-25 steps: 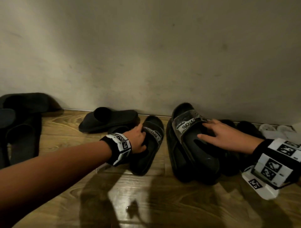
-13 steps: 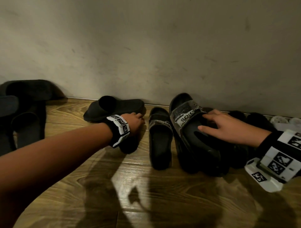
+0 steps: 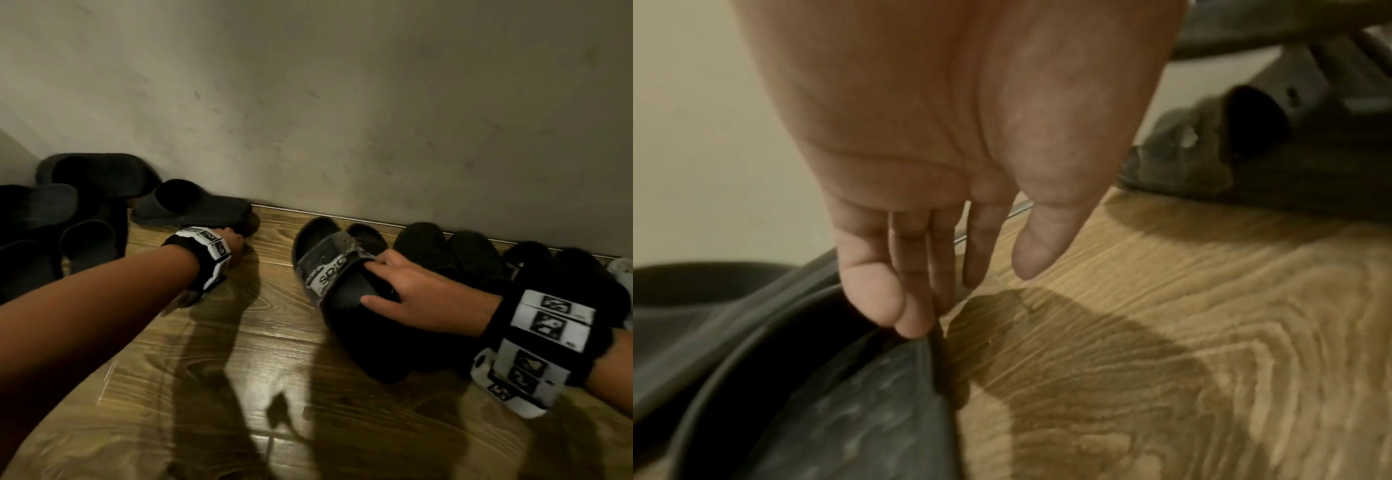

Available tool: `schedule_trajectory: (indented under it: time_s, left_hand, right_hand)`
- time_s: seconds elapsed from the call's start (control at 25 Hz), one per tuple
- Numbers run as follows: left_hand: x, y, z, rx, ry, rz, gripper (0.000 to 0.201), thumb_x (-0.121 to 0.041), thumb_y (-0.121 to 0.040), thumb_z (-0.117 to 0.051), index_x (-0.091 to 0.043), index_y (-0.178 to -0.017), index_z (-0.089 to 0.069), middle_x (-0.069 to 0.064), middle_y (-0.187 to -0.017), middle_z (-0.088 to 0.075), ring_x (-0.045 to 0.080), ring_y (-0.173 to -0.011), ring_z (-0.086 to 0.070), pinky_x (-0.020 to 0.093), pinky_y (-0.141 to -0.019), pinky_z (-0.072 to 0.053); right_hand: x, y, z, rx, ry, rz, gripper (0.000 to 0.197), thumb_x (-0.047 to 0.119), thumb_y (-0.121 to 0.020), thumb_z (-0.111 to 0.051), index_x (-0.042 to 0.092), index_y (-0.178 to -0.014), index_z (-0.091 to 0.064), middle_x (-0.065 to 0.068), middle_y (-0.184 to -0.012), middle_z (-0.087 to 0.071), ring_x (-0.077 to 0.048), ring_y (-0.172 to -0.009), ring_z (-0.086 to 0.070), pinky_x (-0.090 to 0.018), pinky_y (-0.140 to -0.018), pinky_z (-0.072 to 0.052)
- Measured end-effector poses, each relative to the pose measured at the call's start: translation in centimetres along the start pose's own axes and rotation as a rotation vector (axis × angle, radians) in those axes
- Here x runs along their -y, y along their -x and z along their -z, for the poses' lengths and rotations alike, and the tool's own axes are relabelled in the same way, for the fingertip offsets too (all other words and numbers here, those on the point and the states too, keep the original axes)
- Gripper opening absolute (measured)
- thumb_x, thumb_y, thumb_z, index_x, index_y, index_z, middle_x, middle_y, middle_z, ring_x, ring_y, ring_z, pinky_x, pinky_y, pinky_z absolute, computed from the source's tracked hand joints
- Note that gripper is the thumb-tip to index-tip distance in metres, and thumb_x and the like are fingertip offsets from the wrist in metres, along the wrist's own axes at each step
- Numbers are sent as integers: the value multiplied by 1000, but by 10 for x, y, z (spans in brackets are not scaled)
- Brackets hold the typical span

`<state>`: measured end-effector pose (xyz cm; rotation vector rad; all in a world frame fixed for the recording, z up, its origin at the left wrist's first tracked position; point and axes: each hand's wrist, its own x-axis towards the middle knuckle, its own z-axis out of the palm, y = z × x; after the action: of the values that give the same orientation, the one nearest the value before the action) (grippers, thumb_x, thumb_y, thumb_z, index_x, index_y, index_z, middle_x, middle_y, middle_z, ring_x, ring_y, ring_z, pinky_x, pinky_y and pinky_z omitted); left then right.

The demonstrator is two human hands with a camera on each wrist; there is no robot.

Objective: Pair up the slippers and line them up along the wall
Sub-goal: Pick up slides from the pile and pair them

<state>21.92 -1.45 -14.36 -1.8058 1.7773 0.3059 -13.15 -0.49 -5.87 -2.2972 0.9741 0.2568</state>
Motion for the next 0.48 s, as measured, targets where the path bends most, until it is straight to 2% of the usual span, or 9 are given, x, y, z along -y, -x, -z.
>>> schedule_trajectory:
  time_s: [0.12, 0.2, 0.28, 0.4, 0.48]
  left_hand:
    - [2, 2, -3, -56, 166, 14, 43, -42, -84, -56, -23, -124, -53, 9, -123, -64, 31, -110, -62, 40, -97, -49]
    - [-7, -3, -3, -49, 223, -11, 39, -36, -88, -49, -13, -117, -59, 15, -118, -66, 33, -107, -63, 40, -96, -50]
    - [-18, -7, 1, -31, 230, -54, 38, -31, -87, -52, -6, -114, -63, 17, -116, -68, 35, -108, -63, 39, -94, -51]
    - [-32, -12, 1, -2, 359, -107, 49, -33, -82, -65, -10, -124, -53, 12, -120, -67, 31, -113, -62, 34, -93, -48]
    - [-43, -15, -1, 33, 417, -151, 57, -35, -79, -68, -11, -128, -49, 9, -121, -67, 29, -114, -62, 34, -95, -49]
  right_hand:
    - [17, -42, -23, 80, -19, 6, 62, 53, -91, -50, 19, -142, -36, -8, -141, -34, -23, -127, -42, -29, -106, -31]
    - [23, -67, -39, 103, -46, -50, 66, 51, -91, -53, 17, -143, -33, -13, -150, -25, -28, -136, -35, -30, -110, -27]
    - [25, -84, -51, 120, -118, -141, 77, 54, -88, -56, 17, -148, -24, -16, -155, -17, -32, -141, -29, -34, -114, -24]
    - [18, -93, -67, 115, -176, -250, 92, 57, -87, -56, 15, -153, -6, -17, -159, -6, -34, -145, -20, -38, -118, -21]
    - [15, -92, -72, 84, -144, -260, 87, 53, -89, -55, 9, -151, -13, -16, -159, -4, -34, -145, -21, -35, -118, -20]
